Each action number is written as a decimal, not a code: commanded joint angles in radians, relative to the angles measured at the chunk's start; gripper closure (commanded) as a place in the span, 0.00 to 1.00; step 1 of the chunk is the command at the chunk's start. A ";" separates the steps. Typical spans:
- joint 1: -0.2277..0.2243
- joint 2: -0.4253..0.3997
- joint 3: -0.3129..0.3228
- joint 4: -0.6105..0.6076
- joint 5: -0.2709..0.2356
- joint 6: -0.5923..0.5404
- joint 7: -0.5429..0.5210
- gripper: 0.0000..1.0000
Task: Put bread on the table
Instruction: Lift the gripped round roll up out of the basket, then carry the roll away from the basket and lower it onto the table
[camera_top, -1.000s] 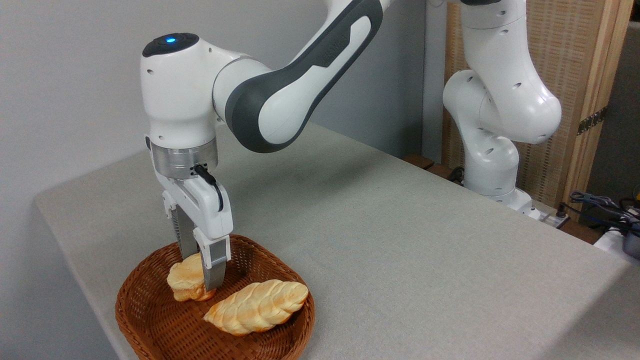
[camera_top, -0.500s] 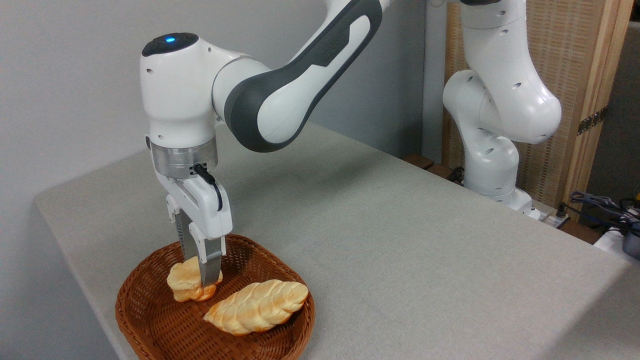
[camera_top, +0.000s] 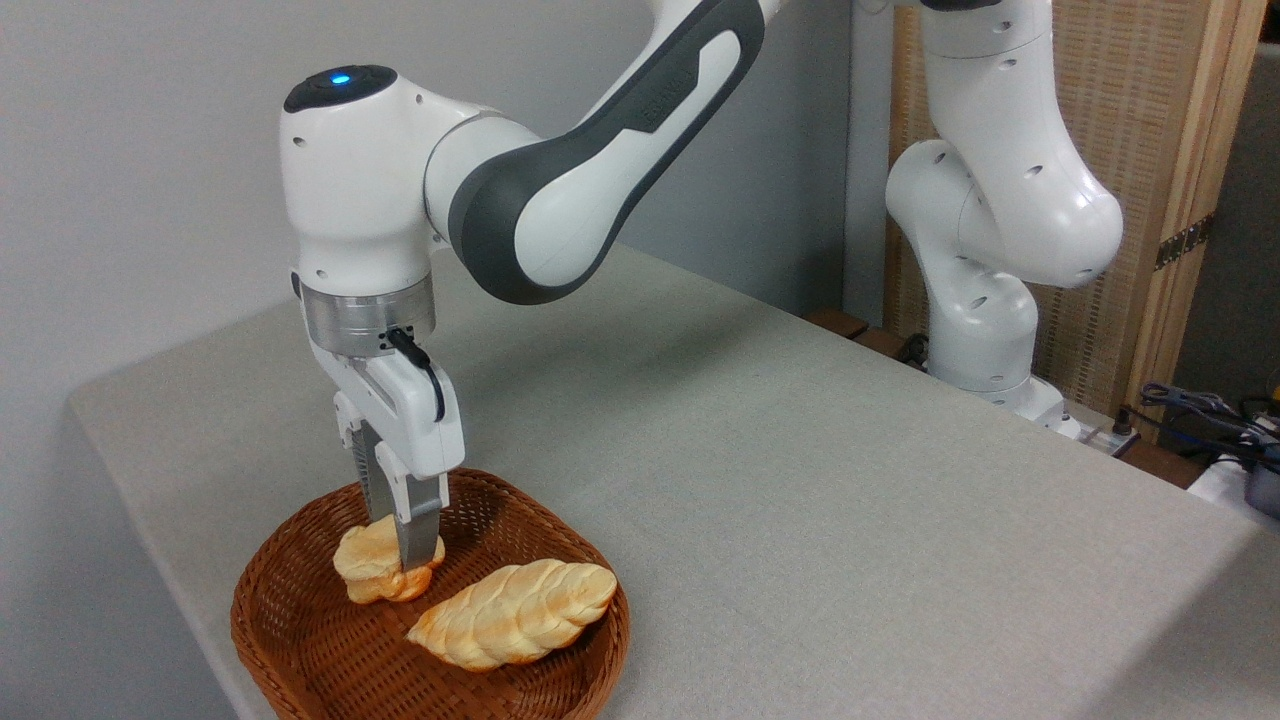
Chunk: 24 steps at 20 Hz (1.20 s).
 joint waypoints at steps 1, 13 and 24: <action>-0.002 0.004 0.001 0.006 0.010 0.018 0.012 0.67; -0.001 -0.029 0.004 0.006 0.002 0.017 0.009 0.66; 0.004 -0.147 0.013 -0.003 -0.002 -0.101 0.006 0.60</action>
